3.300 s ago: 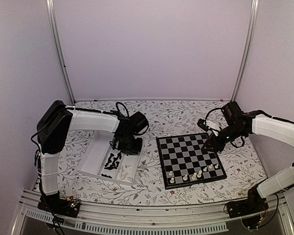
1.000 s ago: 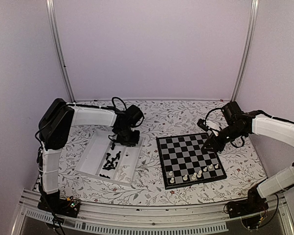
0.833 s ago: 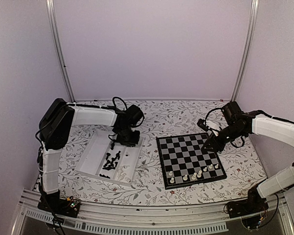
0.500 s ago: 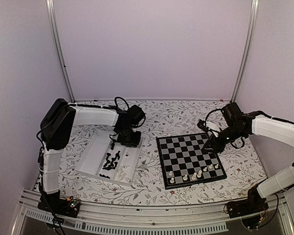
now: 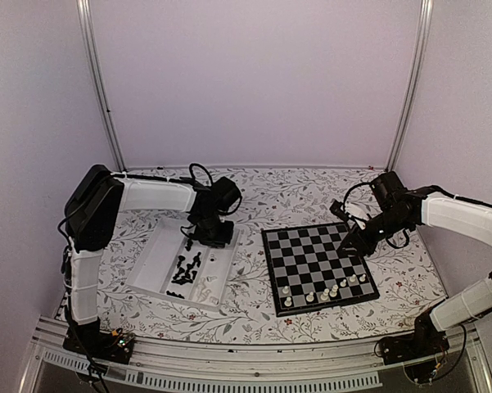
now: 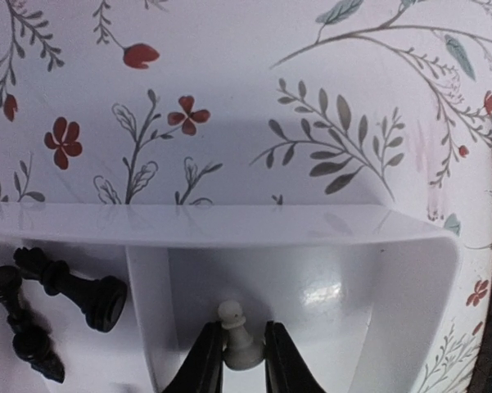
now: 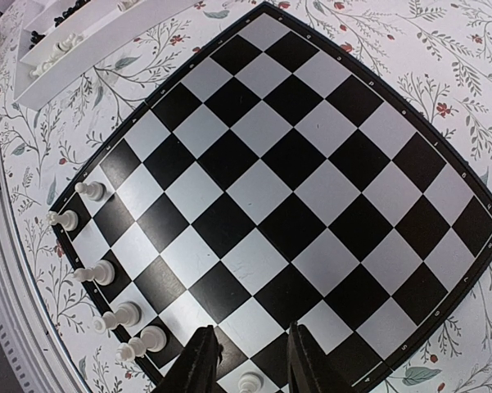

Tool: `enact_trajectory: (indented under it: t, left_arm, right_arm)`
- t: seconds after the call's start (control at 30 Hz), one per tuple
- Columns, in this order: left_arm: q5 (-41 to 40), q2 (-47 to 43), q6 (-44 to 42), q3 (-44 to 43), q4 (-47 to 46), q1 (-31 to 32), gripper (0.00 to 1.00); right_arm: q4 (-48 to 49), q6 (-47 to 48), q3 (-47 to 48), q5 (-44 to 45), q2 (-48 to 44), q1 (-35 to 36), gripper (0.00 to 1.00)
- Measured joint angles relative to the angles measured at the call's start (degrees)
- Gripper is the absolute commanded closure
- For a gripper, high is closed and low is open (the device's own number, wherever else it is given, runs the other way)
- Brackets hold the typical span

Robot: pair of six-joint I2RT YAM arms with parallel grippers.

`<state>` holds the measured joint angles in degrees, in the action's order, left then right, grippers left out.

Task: Set up the chess pieces on the board
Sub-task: Pick up the chess piece from the storage box, then place the chess piece on the chessboard.

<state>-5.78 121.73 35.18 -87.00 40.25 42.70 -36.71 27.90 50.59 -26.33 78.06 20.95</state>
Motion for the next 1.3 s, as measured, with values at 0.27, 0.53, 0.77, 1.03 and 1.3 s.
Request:
enact_trajectory:
  t: [0.27,0.53,0.77,1.03,1.3]
  left_arm:
    - [0.4,0.0,0.0,-0.1,0.4,0.0,0.85]
    - [-0.3,-1.4,-5.6,0.5,1.9,0.9,0.99]
    - [-4.3,-12.7,-14.8,8.0,-1.9,3.4,1.0]
    - [0.9,-29.2,-26.0,25.6,-21.8,7.2,1.0]
    - [5.8,-33.2,-32.8,28.2,-36.9,14.1,1.0]
  right_arm:
    - [0.0,0.0,0.0,0.0,0.0,0.0,0.69]
    - [-1.0,0.0,3.2,0.8,-0.1,0.0,0.7]
    - [-1.5,-0.3,14.3,-1.2,-0.1,0.0,0.69]
    - [-4.8,-2.7,26.1,-14.1,6.4,0.0,0.67]
    - [-10.4,-5.2,31.5,-26.3,18.3,2.5,0.63]
